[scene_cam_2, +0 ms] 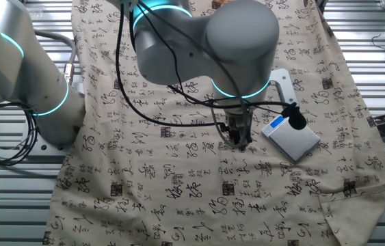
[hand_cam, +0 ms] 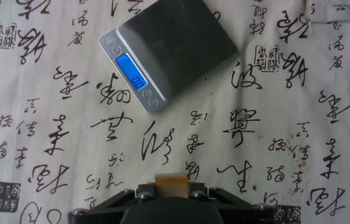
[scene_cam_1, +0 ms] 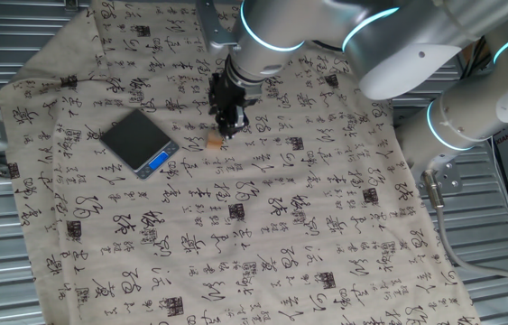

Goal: Remove the object from the scale

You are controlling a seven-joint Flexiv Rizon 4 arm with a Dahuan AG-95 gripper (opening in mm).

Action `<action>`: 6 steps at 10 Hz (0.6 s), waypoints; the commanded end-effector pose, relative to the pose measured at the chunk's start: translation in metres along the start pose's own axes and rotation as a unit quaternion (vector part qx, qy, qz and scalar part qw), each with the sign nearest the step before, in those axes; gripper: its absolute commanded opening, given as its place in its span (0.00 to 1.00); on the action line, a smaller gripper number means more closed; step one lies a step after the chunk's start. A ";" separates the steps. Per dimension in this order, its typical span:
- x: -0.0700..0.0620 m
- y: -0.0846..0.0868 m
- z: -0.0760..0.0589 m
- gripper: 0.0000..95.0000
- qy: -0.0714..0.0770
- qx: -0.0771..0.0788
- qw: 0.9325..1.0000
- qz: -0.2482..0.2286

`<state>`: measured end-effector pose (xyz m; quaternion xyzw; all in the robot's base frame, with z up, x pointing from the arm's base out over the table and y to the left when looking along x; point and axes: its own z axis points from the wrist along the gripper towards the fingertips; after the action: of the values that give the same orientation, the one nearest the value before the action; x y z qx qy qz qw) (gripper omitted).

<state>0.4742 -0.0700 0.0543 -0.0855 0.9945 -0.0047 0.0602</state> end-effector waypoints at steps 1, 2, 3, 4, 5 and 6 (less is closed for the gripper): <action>0.000 0.000 0.000 0.80 0.000 0.000 1.000 -0.001; 0.000 0.000 0.000 0.80 0.000 0.000 1.000 -0.002; 0.000 0.000 0.000 0.80 0.000 0.000 1.000 -0.003; 0.000 0.000 0.000 0.80 0.000 -0.001 1.000 -0.003; 0.000 0.000 0.000 0.80 -0.002 -0.003 1.000 -0.005; 0.000 0.000 -0.001 0.80 -0.002 -0.004 1.000 -0.006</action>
<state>0.4743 -0.0706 0.0553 -0.0934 0.9937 -0.0009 0.0617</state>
